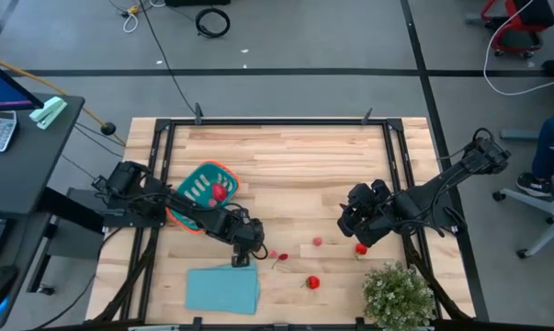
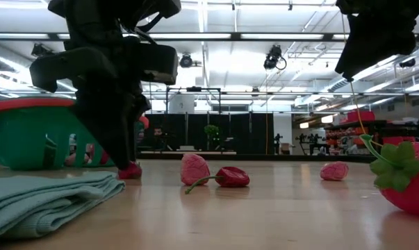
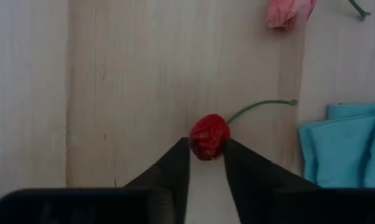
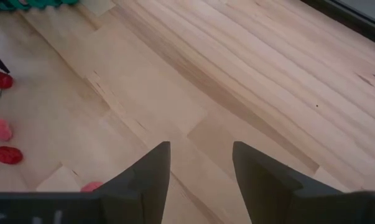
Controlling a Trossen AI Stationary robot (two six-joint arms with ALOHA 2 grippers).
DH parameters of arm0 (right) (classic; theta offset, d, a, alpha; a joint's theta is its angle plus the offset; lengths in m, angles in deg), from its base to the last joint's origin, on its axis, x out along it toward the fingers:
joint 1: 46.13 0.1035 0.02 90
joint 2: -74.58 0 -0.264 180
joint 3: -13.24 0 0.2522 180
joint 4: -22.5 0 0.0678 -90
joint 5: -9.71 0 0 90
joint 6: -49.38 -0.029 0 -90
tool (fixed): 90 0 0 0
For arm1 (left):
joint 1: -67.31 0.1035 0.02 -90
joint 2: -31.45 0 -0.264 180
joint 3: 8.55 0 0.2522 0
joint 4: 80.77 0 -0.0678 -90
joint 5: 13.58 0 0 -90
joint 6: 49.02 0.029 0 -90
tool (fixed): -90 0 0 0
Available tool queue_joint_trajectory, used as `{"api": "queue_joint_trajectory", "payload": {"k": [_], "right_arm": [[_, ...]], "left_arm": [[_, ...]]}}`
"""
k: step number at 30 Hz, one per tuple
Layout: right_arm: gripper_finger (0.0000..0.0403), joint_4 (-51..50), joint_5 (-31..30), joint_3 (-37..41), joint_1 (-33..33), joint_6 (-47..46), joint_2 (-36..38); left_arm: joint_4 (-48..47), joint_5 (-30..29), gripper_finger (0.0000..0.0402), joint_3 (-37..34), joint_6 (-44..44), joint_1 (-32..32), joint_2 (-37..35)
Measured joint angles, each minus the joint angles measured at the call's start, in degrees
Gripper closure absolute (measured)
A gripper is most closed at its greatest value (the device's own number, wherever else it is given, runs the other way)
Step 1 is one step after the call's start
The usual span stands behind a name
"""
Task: Pick and placing Produce into tupperware
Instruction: Put the red cherry into the blue basket
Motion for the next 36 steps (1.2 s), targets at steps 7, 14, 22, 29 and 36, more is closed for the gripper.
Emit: {"api": "queue_joint_trajectory", "payload": {"k": [7, 14, 22, 29, 36], "right_arm": [[0.0220, 0.00, -0.01, 0.00, 0.02, 0.04, 0.00], [0.0220, 0.00, -0.02, 0.00, 0.02, 0.07, 0.00], [0.0220, 0.01, 0.00, 0.00, 0.02, 0.08, 0.00], [0.0220, -0.01, 0.05, 0.00, 0.06, 0.07, 0.00], [0.0220, 0.73, 0.95, 0.00, 0.06, 0.07, -0.02]], "left_arm": [[0.02, -0.42, 0.0391, 0.13, 0.00, 0.17, -0.51], [-14.32, -4.73, 0.0397, 10.55, 0.69, 0.15, -1.07], [-50.09, -23.87, 0.0398, 25.99, -8.25, -0.27, -1.14], [-59.80, -24.76, 0.0399, 22.57, -17.74, 1.42, -6.59], [-58.85, -21.21, 0.0400, 7.77, -23.54, 6.36, -21.14]]}}
